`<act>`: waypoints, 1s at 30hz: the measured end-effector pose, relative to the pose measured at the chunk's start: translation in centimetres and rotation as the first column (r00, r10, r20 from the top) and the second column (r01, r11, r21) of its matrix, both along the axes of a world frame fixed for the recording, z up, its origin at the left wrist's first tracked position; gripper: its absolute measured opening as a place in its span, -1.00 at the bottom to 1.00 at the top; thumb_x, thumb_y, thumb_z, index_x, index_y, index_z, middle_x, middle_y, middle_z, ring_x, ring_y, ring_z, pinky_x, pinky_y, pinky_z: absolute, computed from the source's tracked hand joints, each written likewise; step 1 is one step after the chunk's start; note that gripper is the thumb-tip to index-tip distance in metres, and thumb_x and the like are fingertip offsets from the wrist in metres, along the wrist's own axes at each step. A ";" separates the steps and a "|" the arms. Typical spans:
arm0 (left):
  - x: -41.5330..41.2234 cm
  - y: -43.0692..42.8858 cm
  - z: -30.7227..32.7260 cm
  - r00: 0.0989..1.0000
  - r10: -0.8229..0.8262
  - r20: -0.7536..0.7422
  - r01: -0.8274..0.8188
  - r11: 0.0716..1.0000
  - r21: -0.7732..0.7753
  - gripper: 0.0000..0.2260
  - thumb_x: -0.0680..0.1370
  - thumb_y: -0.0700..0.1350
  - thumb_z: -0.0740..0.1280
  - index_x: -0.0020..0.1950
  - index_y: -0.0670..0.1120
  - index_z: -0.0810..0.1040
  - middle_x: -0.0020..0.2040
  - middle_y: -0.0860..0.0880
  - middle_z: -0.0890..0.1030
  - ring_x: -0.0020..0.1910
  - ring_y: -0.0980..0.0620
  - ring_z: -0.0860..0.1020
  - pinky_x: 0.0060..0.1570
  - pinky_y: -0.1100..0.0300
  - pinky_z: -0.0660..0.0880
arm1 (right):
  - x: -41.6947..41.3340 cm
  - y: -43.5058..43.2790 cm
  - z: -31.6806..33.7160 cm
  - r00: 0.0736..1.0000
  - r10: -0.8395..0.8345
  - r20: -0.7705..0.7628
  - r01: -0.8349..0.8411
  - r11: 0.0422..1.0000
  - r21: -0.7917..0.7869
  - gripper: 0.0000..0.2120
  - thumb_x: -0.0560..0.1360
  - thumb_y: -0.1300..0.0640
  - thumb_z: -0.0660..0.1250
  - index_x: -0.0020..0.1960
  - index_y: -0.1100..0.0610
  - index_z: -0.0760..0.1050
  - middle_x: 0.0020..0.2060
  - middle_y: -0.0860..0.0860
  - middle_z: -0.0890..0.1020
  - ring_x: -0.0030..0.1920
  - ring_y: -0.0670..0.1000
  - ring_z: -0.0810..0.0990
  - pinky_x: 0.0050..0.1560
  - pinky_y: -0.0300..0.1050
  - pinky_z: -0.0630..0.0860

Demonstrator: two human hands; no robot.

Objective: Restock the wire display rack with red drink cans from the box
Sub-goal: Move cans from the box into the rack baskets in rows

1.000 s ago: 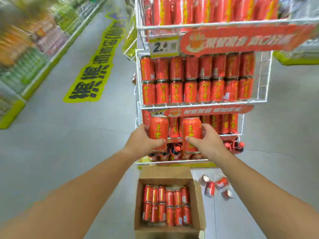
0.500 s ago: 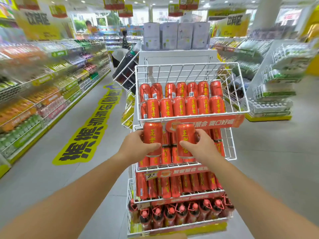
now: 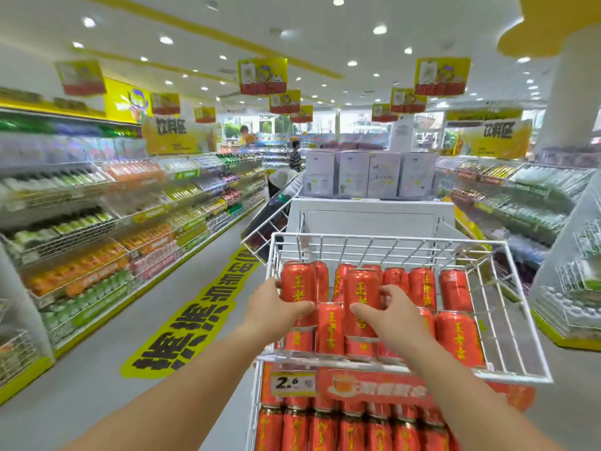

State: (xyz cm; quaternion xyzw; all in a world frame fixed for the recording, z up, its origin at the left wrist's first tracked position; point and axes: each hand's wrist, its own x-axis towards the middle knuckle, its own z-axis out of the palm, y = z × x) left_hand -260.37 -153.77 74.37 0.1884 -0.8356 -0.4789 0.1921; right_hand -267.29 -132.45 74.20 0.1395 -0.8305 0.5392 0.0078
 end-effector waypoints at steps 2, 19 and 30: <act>-2.6 -0.4 0.2 0.999 0.038 0.004 -0.038 0.999 0.002 -0.65 0.38 0.01 0.60 0.08 -0.02 0.59 -0.11 0.02 0.71 -0.16 0.09 0.68 -0.20 0.22 0.57 | -3.1 -0.8 0.1 1.000 0.018 -0.004 -0.018 1.000 -0.016 -0.31 0.44 -0.06 0.50 0.46 0.11 0.32 0.05 -0.04 0.45 0.04 -0.02 0.44 0.08 -0.12 0.35; -14.5 -2.1 -2.8 0.983 0.180 0.045 -0.168 0.966 -0.196 -0.88 0.48 -0.14 0.49 -0.11 -0.01 0.57 -0.19 0.06 0.64 -0.21 0.17 0.59 -0.33 0.43 0.40 | -16.7 -8.4 -4.4 0.997 0.051 0.059 -0.056 0.993 0.100 -0.21 0.36 -0.20 0.50 0.45 0.18 0.41 0.31 0.09 0.55 0.32 0.10 0.52 0.30 -0.07 0.42; -14.8 -2.9 -4.4 0.993 0.101 0.061 -0.088 0.977 -0.194 -0.79 0.54 -0.01 0.47 0.14 0.05 0.56 0.03 0.04 0.67 -0.01 0.13 0.63 0.07 0.17 0.57 | -16.3 -8.4 -5.5 0.989 0.132 -0.061 -0.114 0.965 0.236 -0.18 0.49 -0.28 0.32 0.55 0.19 0.22 0.47 0.10 0.36 0.49 0.09 0.31 0.46 -0.02 0.27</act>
